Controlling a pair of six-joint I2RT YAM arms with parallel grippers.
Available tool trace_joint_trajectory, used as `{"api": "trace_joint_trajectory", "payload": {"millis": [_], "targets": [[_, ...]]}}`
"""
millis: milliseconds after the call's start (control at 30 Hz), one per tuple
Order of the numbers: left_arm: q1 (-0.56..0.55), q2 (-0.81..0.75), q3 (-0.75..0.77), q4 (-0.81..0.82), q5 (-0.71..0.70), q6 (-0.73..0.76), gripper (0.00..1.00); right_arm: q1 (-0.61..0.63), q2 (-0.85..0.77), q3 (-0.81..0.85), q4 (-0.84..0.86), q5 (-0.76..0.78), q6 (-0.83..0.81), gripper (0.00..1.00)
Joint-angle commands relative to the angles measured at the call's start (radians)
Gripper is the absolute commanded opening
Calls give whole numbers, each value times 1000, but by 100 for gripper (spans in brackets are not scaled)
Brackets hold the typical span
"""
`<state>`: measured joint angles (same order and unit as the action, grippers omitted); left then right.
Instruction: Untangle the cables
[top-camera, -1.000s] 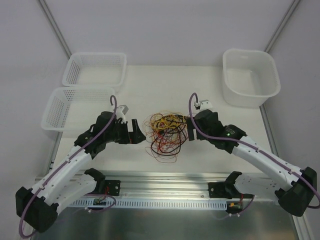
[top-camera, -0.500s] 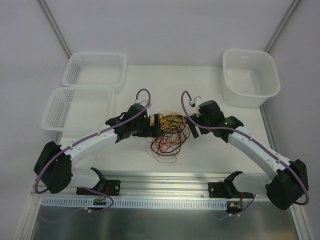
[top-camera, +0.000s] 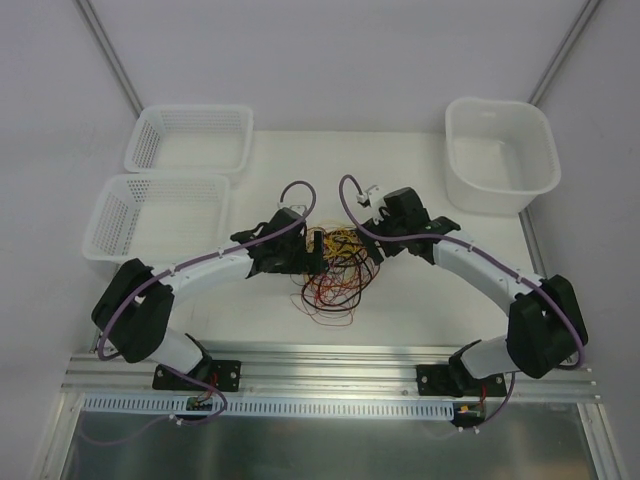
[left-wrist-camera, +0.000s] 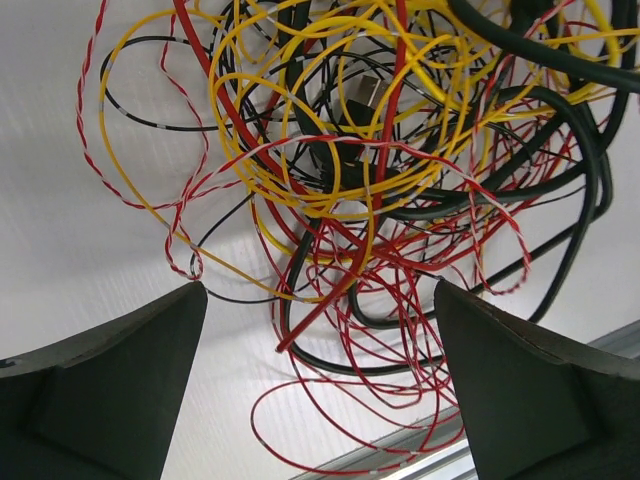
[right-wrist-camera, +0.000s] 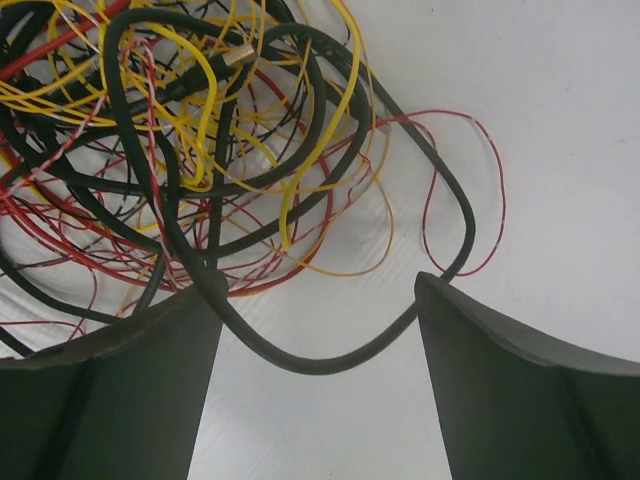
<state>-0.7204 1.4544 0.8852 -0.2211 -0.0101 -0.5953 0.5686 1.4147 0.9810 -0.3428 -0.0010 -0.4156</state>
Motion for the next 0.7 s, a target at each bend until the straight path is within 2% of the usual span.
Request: {"api": "trace_joint_trajectory", "payload": {"millis": [0, 67, 100, 167, 200, 300, 533, 667], "targets": [[-5, 41, 40, 26, -19, -14, 99, -9, 16, 53, 56, -80, -51, 79], [-4, 63, 41, 29, -19, -15, 99, -10, 45, 73, 35, -106, -55, 69], [-5, 70, 41, 31, -19, -15, 99, -12, 56, 79, 22, -129, -55, 57], [-5, 84, 40, 29, -16, -15, 99, -19, 67, 88, 1, -154, -55, 42], [-5, 87, 40, 31, -21, -17, 99, -21, 63, 84, -4, -163, -49, 25], [-5, 90, 28, 35, -48, -21, 99, -22, 9, 76, -39, -185, -42, 1], [-5, 67, -28, 43, -65, -40, 99, -21, -213, 123, -146, -229, 4, 1], [-5, 29, -63, 57, -50, -69, 99, -18, -284, 214, -231, -257, 66, 1]]}}
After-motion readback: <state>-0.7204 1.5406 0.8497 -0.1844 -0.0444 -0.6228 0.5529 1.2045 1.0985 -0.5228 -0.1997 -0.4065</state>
